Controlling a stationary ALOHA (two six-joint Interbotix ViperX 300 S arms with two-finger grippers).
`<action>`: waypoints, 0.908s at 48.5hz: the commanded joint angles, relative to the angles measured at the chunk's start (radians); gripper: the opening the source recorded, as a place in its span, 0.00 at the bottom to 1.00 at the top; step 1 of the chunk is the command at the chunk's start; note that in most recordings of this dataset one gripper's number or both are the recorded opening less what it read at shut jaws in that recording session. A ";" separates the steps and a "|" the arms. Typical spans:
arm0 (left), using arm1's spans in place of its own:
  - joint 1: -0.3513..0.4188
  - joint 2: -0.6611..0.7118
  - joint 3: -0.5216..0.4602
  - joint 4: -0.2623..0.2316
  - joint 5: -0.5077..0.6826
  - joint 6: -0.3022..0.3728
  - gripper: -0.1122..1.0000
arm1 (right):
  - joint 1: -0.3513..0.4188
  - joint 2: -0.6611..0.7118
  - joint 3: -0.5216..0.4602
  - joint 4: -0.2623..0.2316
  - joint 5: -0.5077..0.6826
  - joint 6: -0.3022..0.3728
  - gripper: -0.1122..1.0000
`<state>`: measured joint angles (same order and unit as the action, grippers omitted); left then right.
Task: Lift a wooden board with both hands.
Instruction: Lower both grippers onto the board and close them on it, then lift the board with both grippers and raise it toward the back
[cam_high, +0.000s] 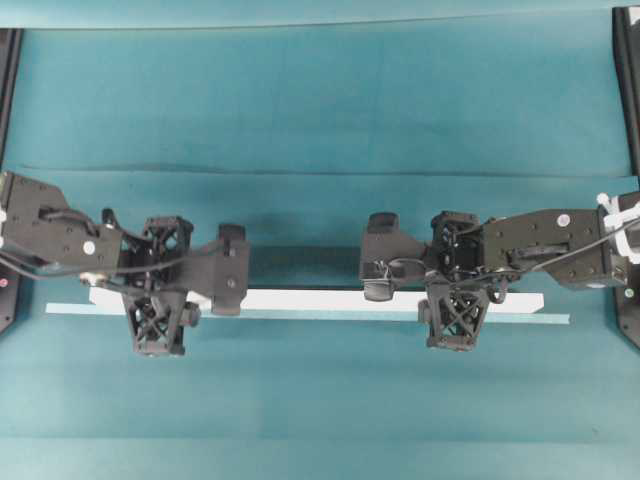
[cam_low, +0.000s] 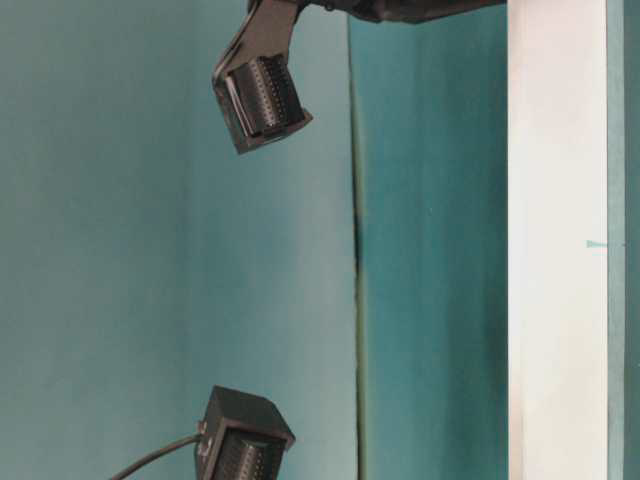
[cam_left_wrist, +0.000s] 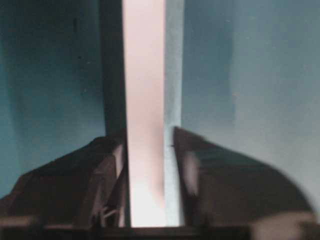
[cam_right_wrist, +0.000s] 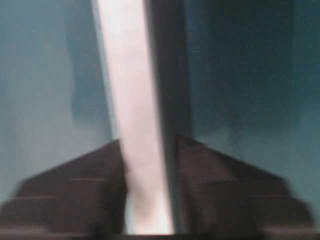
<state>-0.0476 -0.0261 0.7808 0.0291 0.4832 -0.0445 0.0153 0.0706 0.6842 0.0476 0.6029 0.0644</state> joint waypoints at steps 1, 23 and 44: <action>-0.012 -0.005 -0.012 0.000 -0.005 0.005 0.27 | -0.002 0.011 -0.009 -0.003 0.003 -0.002 0.34; -0.008 -0.008 -0.006 0.000 -0.002 0.008 0.25 | 0.000 0.011 -0.015 0.005 0.023 0.005 0.29; 0.000 -0.071 -0.066 0.002 0.130 -0.003 0.25 | -0.017 -0.044 -0.084 0.014 0.170 0.018 0.29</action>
<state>-0.0460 -0.0568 0.7440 0.0291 0.5875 -0.0460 0.0061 0.0460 0.6213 0.0583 0.7424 0.0675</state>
